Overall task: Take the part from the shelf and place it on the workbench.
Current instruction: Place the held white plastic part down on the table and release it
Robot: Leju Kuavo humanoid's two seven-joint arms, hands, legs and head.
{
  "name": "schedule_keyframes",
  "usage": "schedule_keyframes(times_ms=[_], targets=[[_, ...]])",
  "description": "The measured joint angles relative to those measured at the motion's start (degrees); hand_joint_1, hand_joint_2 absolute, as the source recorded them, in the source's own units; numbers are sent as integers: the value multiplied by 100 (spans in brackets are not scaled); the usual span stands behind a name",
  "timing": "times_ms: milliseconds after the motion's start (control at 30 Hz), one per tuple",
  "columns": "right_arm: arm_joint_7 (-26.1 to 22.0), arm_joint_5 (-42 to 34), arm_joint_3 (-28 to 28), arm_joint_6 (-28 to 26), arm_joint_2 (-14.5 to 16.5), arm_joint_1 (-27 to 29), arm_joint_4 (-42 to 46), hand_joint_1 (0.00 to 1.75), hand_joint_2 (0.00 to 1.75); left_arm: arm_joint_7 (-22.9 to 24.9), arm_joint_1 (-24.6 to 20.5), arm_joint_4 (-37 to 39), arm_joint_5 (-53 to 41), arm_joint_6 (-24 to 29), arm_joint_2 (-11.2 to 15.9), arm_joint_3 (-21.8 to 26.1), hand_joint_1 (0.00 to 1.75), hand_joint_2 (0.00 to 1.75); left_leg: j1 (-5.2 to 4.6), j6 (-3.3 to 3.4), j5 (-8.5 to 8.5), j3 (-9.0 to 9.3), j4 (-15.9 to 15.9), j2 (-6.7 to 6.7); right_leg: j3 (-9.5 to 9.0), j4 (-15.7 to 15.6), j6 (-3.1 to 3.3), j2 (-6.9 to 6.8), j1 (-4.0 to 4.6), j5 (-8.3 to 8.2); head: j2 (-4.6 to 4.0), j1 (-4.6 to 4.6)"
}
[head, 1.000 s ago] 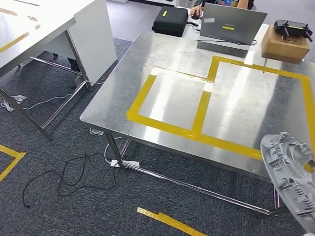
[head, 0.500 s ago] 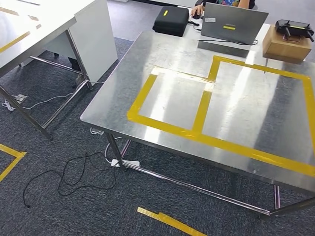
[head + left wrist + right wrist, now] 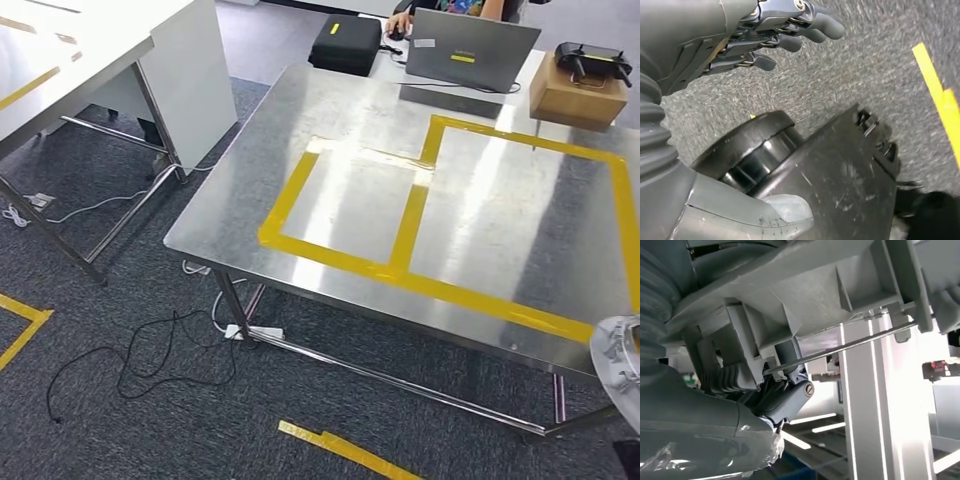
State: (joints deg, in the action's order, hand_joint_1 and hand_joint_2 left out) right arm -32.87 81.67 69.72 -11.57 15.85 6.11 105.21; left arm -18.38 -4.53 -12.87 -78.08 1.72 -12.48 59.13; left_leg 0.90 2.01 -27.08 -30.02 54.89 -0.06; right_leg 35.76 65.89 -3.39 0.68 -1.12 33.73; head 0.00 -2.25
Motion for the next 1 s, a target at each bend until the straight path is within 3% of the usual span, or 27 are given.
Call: schedule_keyframes(times_ms=[33,67,100,133,200,267,333,400,433,533,567,600,633,700,733,800,900,933,1000], targets=[[569,203,-504,-196,-133,58,-118,175,175,131,-76,0,-23,-65,-13,-8,0,175,5,-10,2,-7,3,18,176,337,-34,-17,-25,115,0,-2],[1242,331,-1075,-342,-322,86,-287,175,175,265,-177,0,-31,-141,-26,-18,0,175,11,-28,0,-12,7,34,284,523,-71,-30,-57,128,0,0],[1993,400,-1777,-453,-581,60,-512,175,175,381,-292,0,-37,-221,-32,-36,0,175,26,-59,-3,-13,15,59,283,485,-109,-45,-92,20,0,1],[2661,416,-2522,-510,-858,-9,-749,175,175,461,-398,0,-44,-294,-34,-66,0,175,45,-100,-12,-10,31,86,171,235,-147,-65,-132,-175,0,-4],[3514,435,-3982,-524,-1391,-240,-1172,175,175,512,-564,-1,-77,-395,-13,-145,0,175,76,-221,-59,-11,98,151,-211,-500,-222,-74,-184,-495,0,-22],[3809,472,-5128,-426,-1745,-450,-1499,175,175,486,-647,-2,-125,-451,11,-233,0,175,77,-325,-89,-36,163,179,-405,-836,-155,-40,-179,-548,0,-31],[3922,521,-6058,-276,-1983,-601,-1782,175,175,446,-671,-1,-182,-498,17,-328,0,175,90,-377,-83,-51,171,178,-377,-790,1,-19,-152,-523,0,0],[3990,572,-6838,-158,-2137,-741,-2025,175,175,417,-686,-1,-229,-533,19,-423,0,175,119,-412,-163,-95,266,154,-357,-755,93,-22,-133,-506,0,39],[4017,589,-7147,-123,-2186,-813,-2122,175,175,403,-695,-1,-248,-545,19,-463,0,175,122,-419,-283,-195,468,137,-359,-749,129,-26,-124,-500,0,50],[4076,617,-7843,-88,-2287,-974,-2386,175,175,376,-689,-1,-290,-574,19,-569,0,175,80,-373,-751,-832,1650,107,-375,-749,206,-42,-60,-467,0,82],[4090,620,-8011,-84,-2314,-1005,-2466,175,175,372,-673,-1,-298,-581,19,-595,0,175,58,-340,-784,-1009,1926,103,-391,-749,231,-41,-29,-450,0,86],[4099,621,-8153,-83,-2338,-1030,-2532,175,175,370,-657,-1,-302,-585,20,-613,0,175,32,-291,-696,-1092,1990,96,-415,-749,257,-32,3,-432,0,86],[4104,620,-8261,-83,-2358,-1053,-2580,175,175,369,-647,0,-306,-589,24,-627,0,175,-2,-226,-493,-1061,1815,85,-447,-749,278,-20,33,-412,0,88],[4097,619,-8441,-81,-2383,-1108,-2663,175,175,361,-645,-1,-325,-591,39,-670,0,175,-86,-50,-14,-806,1104,46,-501,-754,307,9,81,-362,0,80],[4087,621,-8528,-79,-2390,-1142,-2709,175,175,356,-649,-1,-340,-596,43,-697,0,175,-122,22,112,-673,771,29,-518,-757,303,29,95,-337,0,71],[4068,637,-8722,-77,-2397,-1198,-2801,175,175,352,-654,-1,-368,-608,46,-749,0,175,-162,84,116,-545,443,18,-516,-768,250,55,96,-340,0,59],[4158,656,-8970,-102,-2411,-1235,-2887,175,175,346,-653,-1,-388,-620,36,-817,0,175,-131,72,102,-403,261,21,-511,-672,150,37,88,-360,-1,56],[4227,649,-9016,-121,-2423,-1248,-2906,175,175,337,-658,-1,-385,-621,29,-842,0,175,-114,73,101,-346,232,21,-446,-533,124,18,88,-274,-1,41],[4371,609,-9068,-169,-2463,-1250,-2928,175,175,314,-667,0,-367,-622,17,-876,0,175,-105,79,91,-293,211,22,-123,47,75,-11,74,30,-2,16]])
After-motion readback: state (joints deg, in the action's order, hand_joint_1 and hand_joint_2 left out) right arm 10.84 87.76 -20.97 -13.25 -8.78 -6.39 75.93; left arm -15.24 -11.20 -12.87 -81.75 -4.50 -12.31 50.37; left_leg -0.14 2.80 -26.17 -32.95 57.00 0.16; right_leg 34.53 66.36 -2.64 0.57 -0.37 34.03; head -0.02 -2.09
